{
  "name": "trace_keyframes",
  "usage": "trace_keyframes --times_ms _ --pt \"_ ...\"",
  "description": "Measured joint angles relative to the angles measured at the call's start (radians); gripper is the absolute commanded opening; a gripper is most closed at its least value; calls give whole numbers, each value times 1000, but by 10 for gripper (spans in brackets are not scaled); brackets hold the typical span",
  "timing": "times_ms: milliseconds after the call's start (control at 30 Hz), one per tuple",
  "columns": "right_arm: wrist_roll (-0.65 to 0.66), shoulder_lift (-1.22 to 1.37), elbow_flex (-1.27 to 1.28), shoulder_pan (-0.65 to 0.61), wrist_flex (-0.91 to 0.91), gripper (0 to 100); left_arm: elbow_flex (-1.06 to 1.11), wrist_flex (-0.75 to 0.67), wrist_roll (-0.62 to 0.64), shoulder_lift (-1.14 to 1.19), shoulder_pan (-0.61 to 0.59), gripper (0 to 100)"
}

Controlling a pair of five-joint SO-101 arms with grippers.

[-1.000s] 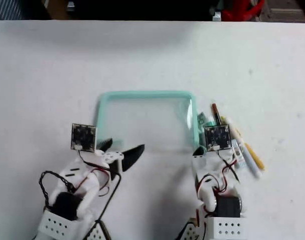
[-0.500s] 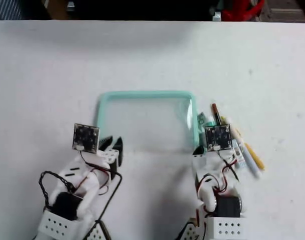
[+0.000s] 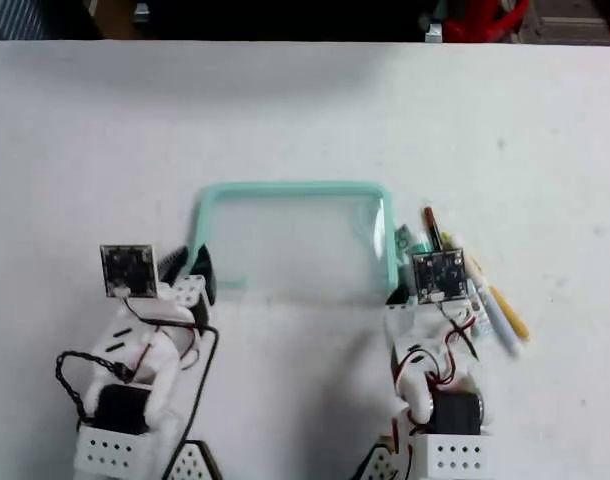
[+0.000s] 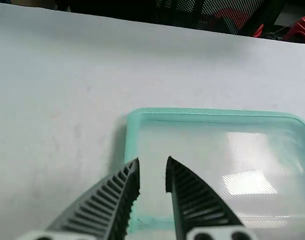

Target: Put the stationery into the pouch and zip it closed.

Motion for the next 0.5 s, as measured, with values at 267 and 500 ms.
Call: trace_keyframes --times_ms 267,500 --pt "0 0 0 2 -437 198 0 -14 0 0 0 146" --pt "0 0 0 -178 -578 198 0 40 -256 2 -18 180"
